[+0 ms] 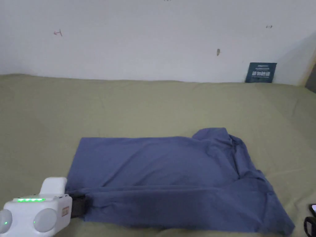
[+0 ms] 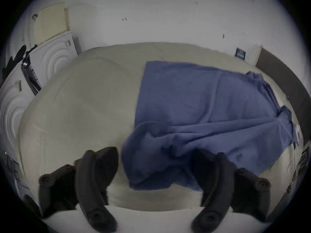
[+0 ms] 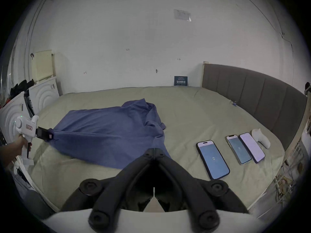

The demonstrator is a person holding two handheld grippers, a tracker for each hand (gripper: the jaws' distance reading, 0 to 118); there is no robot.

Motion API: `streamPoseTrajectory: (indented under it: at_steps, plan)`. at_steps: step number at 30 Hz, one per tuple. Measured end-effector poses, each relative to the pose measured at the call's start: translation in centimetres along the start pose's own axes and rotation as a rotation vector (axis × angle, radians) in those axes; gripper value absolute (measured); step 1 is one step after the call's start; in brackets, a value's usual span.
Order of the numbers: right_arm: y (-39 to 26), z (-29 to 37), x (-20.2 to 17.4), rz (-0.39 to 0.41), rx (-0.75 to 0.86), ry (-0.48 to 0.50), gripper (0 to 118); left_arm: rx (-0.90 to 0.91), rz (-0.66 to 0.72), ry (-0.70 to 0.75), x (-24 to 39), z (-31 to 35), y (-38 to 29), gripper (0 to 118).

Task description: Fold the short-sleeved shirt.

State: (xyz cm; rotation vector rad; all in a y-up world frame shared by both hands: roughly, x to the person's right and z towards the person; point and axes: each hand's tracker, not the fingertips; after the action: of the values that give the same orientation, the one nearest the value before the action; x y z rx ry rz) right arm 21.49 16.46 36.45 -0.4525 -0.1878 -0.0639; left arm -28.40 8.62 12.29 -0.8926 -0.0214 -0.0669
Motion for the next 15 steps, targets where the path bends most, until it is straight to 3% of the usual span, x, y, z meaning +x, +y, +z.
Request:
streamPoseTrajectory:
  at_steps: [3,4,7,8,9,10,11,15]
  plan:
    - [0.0,-2.2,0.6,-0.026,-0.066,-0.001,0,0.067,0.012,-0.089,0.2,0.5,-0.5,44]
    - [0.1,-3.2,0.7,-0.028,-0.102,-0.01,0,0.085,0.009,-0.076,0.6,0.8,-0.7,18]
    - [0.3,-7.0,1.7,-0.065,-0.203,0.019,0,0.077,-0.057,-0.059,1.6,1.8,-0.8,14]
    - [0.4,-8.4,2.1,-0.074,-0.228,0.039,5,0.086,-0.061,-0.067,1.5,2.1,-0.9,14]
    - [0.5,-9.8,2.5,-0.079,-0.271,0.052,27,0.092,-0.054,-0.079,0.9,2.4,-0.7,14]
    - [0.6,-11.0,2.7,-0.074,-0.288,0.052,75,0.091,-0.035,-0.099,0.5,2.6,-0.7,14]
    - [0.5,-12.2,2.9,-0.058,-0.313,0.074,99,0.091,-0.001,-0.117,0.2,2.8,-0.7,14]
    - [-0.6,-16.1,3.2,-0.053,-0.448,0.118,88,0.073,0.042,-0.165,-1.0,2.5,-0.6,14]
